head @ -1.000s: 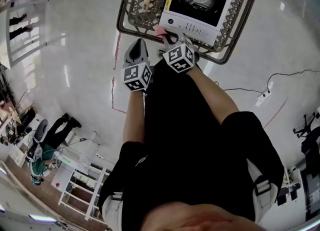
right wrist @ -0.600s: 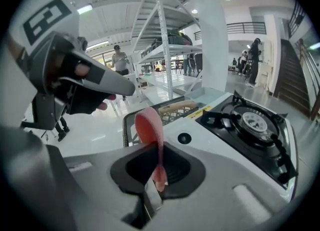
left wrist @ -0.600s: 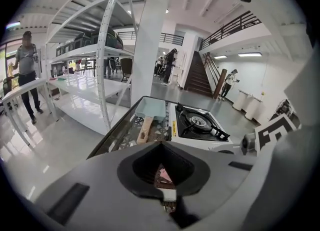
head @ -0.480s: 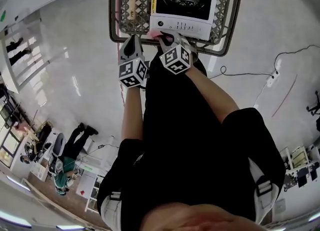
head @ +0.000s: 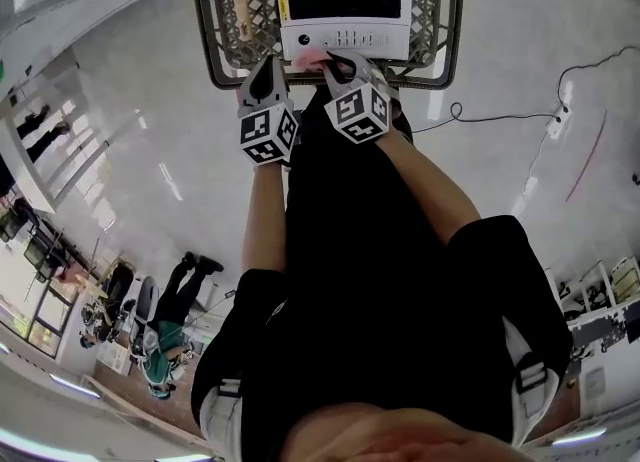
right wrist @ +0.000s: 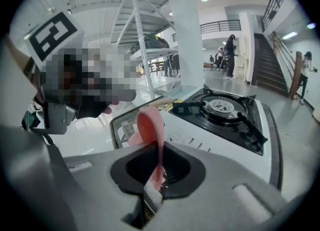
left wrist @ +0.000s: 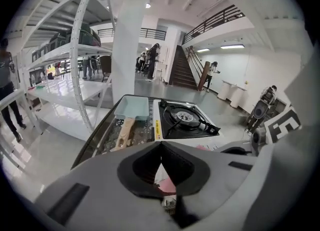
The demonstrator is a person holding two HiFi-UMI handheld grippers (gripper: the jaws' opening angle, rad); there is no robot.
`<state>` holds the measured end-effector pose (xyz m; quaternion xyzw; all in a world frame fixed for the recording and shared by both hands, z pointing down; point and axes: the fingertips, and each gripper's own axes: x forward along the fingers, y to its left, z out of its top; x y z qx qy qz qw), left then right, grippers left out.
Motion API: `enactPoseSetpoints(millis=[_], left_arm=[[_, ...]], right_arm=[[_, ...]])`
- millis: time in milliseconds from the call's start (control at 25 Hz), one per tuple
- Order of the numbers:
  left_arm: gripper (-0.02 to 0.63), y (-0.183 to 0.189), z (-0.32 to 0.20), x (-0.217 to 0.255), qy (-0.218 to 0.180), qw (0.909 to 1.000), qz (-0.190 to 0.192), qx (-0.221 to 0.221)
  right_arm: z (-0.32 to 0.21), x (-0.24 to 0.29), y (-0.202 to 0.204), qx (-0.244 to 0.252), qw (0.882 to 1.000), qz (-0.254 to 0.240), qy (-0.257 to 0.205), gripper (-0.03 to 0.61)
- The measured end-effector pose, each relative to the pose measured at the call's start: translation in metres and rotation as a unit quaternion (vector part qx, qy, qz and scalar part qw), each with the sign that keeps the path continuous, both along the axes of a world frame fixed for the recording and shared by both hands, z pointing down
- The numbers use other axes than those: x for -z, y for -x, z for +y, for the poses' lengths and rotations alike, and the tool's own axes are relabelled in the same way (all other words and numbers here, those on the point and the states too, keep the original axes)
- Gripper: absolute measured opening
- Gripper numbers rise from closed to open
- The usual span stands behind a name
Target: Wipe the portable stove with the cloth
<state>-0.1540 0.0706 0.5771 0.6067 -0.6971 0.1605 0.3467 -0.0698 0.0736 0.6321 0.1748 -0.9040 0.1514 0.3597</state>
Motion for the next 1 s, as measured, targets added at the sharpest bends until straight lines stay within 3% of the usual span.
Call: enactPoseSetpoints(millis=[1000], left_arm=[[0.000,-0.101,-0.035,-0.015,0.005,0.9909,0.027,-0.132]], right_arm=[[-0.035,0.000,-0.114,-0.146,0.989,0.014,-0.012,0.025]])
